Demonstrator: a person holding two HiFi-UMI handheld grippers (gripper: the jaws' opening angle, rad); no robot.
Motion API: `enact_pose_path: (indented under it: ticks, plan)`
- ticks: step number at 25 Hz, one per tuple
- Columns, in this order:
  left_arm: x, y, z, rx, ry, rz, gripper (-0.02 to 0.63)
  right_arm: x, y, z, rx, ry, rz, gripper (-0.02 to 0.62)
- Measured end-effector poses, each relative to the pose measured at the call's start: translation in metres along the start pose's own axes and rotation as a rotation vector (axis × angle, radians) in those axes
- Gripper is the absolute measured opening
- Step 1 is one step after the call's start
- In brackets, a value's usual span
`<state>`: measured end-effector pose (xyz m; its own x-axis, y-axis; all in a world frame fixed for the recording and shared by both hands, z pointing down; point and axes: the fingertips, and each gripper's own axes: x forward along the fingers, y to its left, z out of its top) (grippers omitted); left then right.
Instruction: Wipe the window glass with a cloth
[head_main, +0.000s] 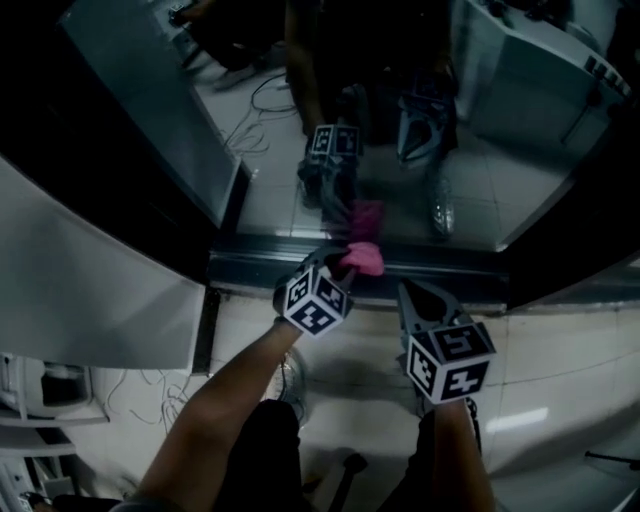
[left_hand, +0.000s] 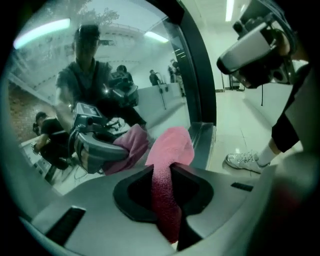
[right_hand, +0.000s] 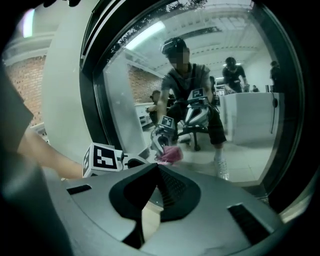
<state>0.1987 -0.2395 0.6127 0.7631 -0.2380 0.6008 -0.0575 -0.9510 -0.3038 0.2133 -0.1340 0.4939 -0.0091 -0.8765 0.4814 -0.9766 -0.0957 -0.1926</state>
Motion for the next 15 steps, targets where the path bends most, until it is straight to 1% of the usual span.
enact_pose_path:
  ticks: [2, 5, 9, 12, 15]
  plan:
    - [-0.022, -0.008, 0.015, 0.009, -0.043, 0.007, 0.057, -0.016, 0.01, -0.001, -0.011, -0.02, 0.0, -0.002]
    - [-0.057, -0.004, 0.053, 0.009, -0.123, 0.024, 0.057, -0.034, 0.023, 0.023, -0.037, -0.058, -0.006, -0.002]
    - [-0.103, 0.026, 0.107, 0.024, -0.215, 0.091, 0.057, -0.052, 0.039, 0.072, -0.093, -0.131, -0.016, -0.002]
    - [-0.137, 0.049, 0.134, 0.015, -0.26, 0.149, 0.057, -0.068, 0.053, 0.099, -0.124, -0.17, -0.022, -0.002]
    - [-0.17, 0.066, 0.16, 0.015, -0.306, 0.189, 0.057, -0.085, 0.067, 0.122, -0.155, -0.203, -0.026, -0.002]
